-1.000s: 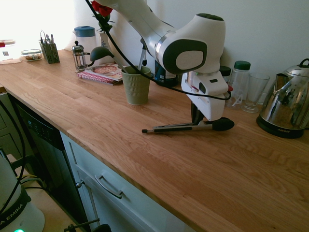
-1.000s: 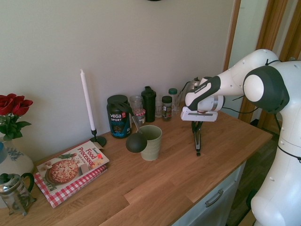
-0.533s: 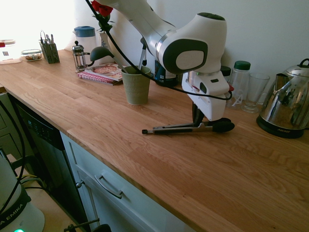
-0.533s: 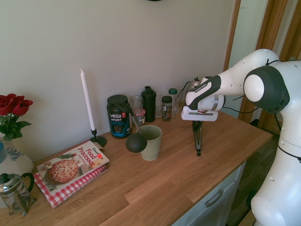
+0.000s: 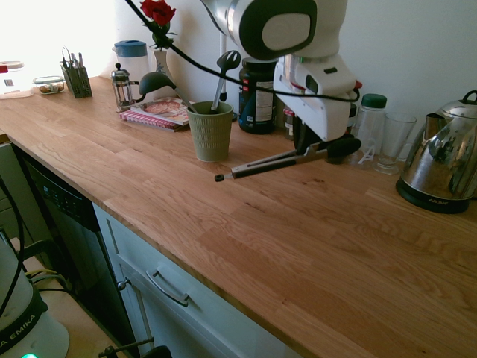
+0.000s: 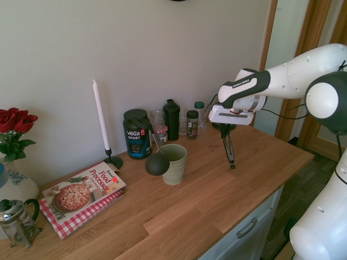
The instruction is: Put the tongs back in the holder
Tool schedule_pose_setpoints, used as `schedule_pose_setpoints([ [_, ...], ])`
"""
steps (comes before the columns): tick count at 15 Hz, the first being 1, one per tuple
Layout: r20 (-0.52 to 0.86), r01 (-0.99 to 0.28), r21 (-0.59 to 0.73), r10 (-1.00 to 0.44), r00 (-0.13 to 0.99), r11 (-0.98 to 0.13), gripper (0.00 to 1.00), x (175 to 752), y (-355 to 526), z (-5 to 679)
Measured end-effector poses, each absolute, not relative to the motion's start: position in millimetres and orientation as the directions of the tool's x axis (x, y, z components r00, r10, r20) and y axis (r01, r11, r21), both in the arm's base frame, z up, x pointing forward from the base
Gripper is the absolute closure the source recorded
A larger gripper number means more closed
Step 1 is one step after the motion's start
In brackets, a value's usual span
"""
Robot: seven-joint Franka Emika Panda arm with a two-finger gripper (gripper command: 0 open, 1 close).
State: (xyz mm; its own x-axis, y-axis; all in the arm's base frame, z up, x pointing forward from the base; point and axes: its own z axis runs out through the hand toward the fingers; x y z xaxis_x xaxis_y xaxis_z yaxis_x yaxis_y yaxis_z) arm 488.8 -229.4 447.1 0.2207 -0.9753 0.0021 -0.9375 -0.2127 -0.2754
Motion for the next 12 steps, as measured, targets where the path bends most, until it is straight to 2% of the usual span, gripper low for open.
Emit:
schedule_pose_setpoints([
  [3,0.036,-0.899,-0.332,-0.957,0.289,-0.285,1.0,483.3,-195.3,507.9],
  [5,0.114,-0.856,-0.38,-0.936,0.333,-0.35,1.0,481.1,-153.8,565.0],
  [8,0.276,-0.782,-0.463,-0.906,0.321,-0.418,1.0,479.5,-59.3,632.2],
  [10,0.395,-0.727,-0.484,-0.863,0.315,-0.487,1.0,478.8,7.6,644.4],
  [12,0.492,-0.709,-0.479,-0.827,0.272,-0.518,1.0,479.8,51.2,624.4],
])
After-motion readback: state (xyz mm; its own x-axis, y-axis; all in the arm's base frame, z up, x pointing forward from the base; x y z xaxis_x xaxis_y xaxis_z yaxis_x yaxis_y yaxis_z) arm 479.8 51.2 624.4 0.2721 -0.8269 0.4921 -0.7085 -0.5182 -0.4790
